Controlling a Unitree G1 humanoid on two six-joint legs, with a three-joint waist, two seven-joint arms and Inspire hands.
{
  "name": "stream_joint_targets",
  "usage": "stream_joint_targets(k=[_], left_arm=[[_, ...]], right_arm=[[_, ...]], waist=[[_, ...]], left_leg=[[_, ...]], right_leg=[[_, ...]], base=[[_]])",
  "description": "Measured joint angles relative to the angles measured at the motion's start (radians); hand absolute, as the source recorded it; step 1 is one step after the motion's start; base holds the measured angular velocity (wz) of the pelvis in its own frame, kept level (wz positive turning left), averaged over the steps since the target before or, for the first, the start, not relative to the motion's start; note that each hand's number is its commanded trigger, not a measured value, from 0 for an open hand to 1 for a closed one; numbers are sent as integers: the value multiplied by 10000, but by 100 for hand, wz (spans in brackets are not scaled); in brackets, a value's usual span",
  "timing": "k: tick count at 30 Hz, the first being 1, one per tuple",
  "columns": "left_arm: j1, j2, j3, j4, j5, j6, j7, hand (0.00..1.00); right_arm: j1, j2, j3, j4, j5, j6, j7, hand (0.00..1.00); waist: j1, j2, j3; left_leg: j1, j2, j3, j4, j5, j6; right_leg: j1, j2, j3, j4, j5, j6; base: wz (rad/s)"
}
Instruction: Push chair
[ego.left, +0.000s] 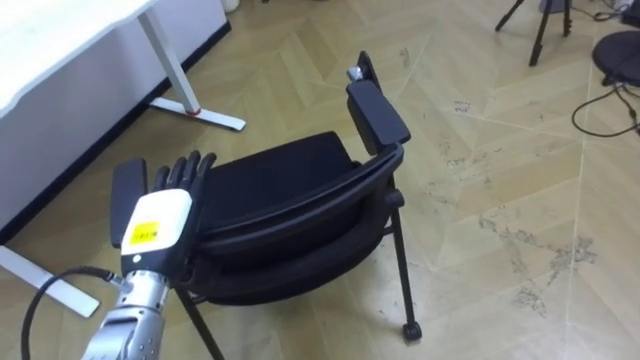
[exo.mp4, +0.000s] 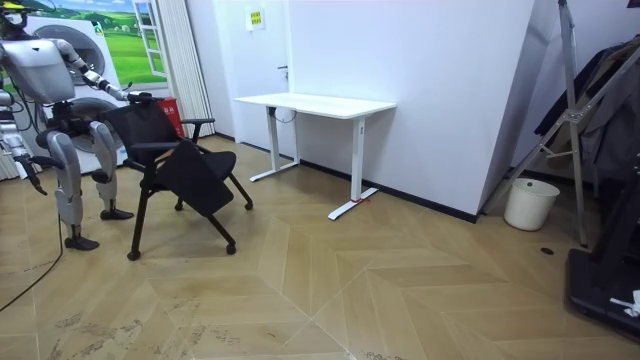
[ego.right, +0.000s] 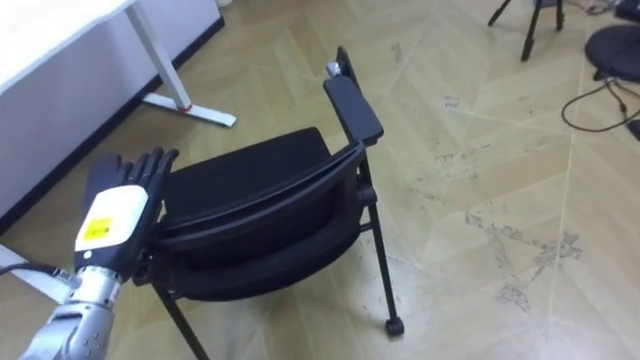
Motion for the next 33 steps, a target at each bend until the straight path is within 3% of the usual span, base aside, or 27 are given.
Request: stream_joint_targets(k=[2,3,4,11,16,22,33], left_arm=[[-133,-8,-25,103,-161,60,-110,0],[-151,-13,-32,104,-246,98,-163,45],[-194,-18,-36,107,-416,156,-289,100],[-261,-153,-32,106,-830,399,-612,100],[-385,-181,-30,100,-830,409,-894,100],[-430,-139,-38,82,-771,281,-1107,100],[-434,-147,-55,86,-731,253,-1041,100]], right_arm=[[-8,-1,4,-35,6,82,2,0],[-5,-1,4,-46,18,119,-1,0],[6,-1,4,-46,44,155,-3,0],[7,-1,-9,-44,259,353,-33,0],[0,-13,-11,-47,263,353,-71,0],[-33,-37,-7,-47,261,347,3,0],[-44,-37,-4,-47,261,332,59,0]], waist=[[-10,20,-8],[-20,23,-10],[-24,28,-13],[-79,72,-34],[-74,137,-32],[-67,200,-32],[-42,190,-26]], left_leg=[[-14,0,49,0,0,0],[-13,0,72,-1,-1,1],[-9,0,108,-1,-1,2],[-14,-1,129,-2,-1,2],[-40,0,242,-121,-17,12],[-60,3,301,-162,-140,194],[-61,3,330,-155,-141,196]], right_leg=[[-32,5,37,-7,73,25],[-33,5,42,-9,89,31],[-38,5,57,-10,121,36],[-100,14,131,-12,274,59],[-183,27,130,-22,318,92],[-295,39,149,-22,351,150],[-307,41,171,-47,355,157]], base=[[-5],[-4],[-5],[-2],[0],[0],[0]])
